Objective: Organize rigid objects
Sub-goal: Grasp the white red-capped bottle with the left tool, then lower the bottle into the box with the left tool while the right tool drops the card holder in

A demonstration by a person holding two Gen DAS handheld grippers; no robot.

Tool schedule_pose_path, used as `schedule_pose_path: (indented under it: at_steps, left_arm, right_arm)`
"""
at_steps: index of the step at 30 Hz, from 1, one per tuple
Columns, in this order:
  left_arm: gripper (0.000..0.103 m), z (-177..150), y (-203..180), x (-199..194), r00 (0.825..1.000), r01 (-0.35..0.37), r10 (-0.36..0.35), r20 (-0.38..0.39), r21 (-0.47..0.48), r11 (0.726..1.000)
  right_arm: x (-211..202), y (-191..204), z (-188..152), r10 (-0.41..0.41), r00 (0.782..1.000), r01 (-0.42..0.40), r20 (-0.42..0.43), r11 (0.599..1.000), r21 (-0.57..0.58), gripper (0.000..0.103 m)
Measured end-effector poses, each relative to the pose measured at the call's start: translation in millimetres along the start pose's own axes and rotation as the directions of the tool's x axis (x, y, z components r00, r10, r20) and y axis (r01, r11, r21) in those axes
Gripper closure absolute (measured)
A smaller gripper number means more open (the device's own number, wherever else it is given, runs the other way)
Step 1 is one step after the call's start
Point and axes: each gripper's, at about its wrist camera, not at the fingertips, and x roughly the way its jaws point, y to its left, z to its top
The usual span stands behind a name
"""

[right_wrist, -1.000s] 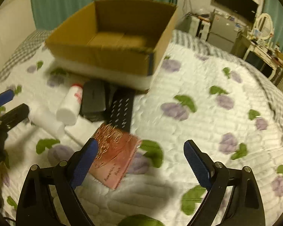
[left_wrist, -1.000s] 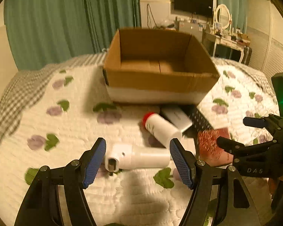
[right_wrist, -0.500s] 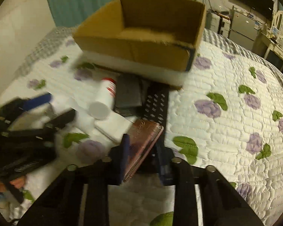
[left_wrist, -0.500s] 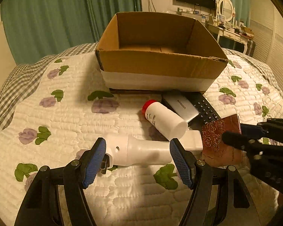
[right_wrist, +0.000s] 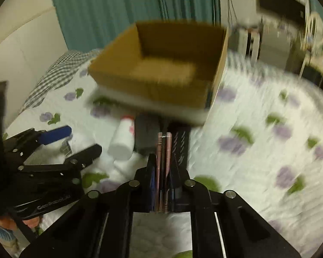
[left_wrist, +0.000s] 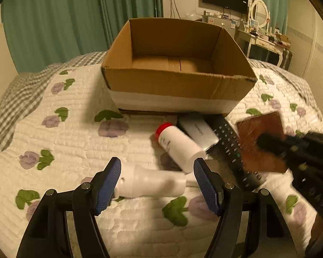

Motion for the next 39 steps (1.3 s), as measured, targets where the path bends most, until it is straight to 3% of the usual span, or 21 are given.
schedule_pose_path:
  at_steps: [3, 13, 14, 16, 22, 30, 39]
  left_arm:
    - [0.030, 8, -3, 9, 1.000, 0.020, -0.020, -0.014, -0.035, 0.999]
    - [0.034, 24, -20, 58, 0.991, 0.037, -0.045, -0.123, -0.070, 0.997]
    - [0.036, 22, -20, 61, 0.989, 0.045, -0.054, -0.136, -0.069, 0.997]
    - [0.054, 18, -13, 57, 0.986, 0.085, -0.097, -0.136, -0.093, 0.992]
    - [0.065, 5, -3, 43, 0.986, 0.073, -0.078, -0.148, -0.040, 0.997]
    - [0.068, 9, -4, -8, 0.997, 0.077, -0.077, -0.019, 0.027, 0.997]
    - [0.068, 38, -9, -54, 0.992, 0.077, -0.082, 0.096, 0.048, 0.996]
  right_arm:
    - [-6, -10, 6, -0.053, 0.998, 0.053, 0.035, 0.999, -0.007, 0.093]
    - [11, -19, 2, -0.053, 0.998, 0.053, -0.018, 0.999, 0.004, 0.093]
    - [12, -19, 0, -0.055, 0.998, 0.055, -0.019, 0.998, 0.005, 0.093]
    - [12, -19, -1, -0.061, 0.998, 0.061, -0.021, 0.998, 0.007, 0.093]
    - [11, -18, -1, -0.068, 0.998, 0.068, -0.017, 0.998, 0.001, 0.093]
    - [-7, -13, 7, -0.092, 0.996, 0.093, 0.021, 0.996, -0.013, 0.093]
    - [-59, 1, 42, -0.115, 0.986, 0.121, 0.123, 0.992, -0.039, 0.093]
